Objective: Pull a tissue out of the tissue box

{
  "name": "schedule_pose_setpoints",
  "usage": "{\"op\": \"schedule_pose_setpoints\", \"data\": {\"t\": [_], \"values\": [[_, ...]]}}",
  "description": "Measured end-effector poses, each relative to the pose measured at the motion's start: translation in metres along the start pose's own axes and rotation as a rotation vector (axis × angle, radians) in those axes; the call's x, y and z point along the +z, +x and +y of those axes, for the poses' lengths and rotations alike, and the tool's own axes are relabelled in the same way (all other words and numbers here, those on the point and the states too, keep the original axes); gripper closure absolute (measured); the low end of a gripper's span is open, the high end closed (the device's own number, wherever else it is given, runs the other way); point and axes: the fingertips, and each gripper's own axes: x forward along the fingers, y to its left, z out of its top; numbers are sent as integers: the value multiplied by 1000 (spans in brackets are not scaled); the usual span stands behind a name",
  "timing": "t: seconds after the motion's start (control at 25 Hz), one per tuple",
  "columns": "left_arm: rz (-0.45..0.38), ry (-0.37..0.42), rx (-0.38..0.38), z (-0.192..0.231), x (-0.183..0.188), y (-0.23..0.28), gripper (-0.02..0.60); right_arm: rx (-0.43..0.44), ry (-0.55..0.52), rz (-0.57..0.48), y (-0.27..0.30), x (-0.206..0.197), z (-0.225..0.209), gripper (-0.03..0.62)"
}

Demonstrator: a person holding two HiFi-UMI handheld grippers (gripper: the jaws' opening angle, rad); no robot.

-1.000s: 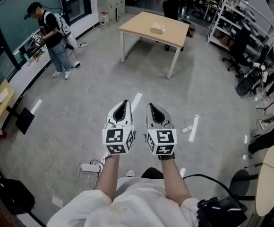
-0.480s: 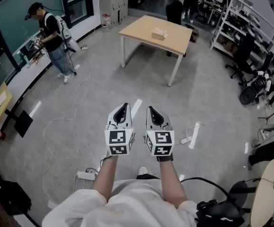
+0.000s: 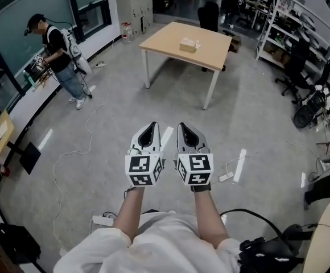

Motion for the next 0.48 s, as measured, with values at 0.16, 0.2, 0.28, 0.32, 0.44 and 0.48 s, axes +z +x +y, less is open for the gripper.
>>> {"op": "schedule_pose_setpoints", "data": {"t": [0.16, 0.2, 0.28, 0.32, 0.44, 0.48], "values": [[24, -50, 8, -14, -17, 10, 591, 26, 41, 23, 1, -17, -17, 592], [34, -80, 1, -13, -19, 13, 591, 33, 49, 36, 6, -22, -18, 592], [24, -131, -13, -3, -11, 20, 591, 47, 53, 61, 21, -31, -14, 592], [11, -132, -14, 4, -6, 25, 591, 53, 55, 67, 30, -33, -11, 592], [3, -99, -5, 30, -3, 49, 591, 59, 64, 63, 60, -31, -7, 592], [10, -102, -6, 38, -8, 59, 591, 53, 61, 60, 69, -30, -7, 592]]}}
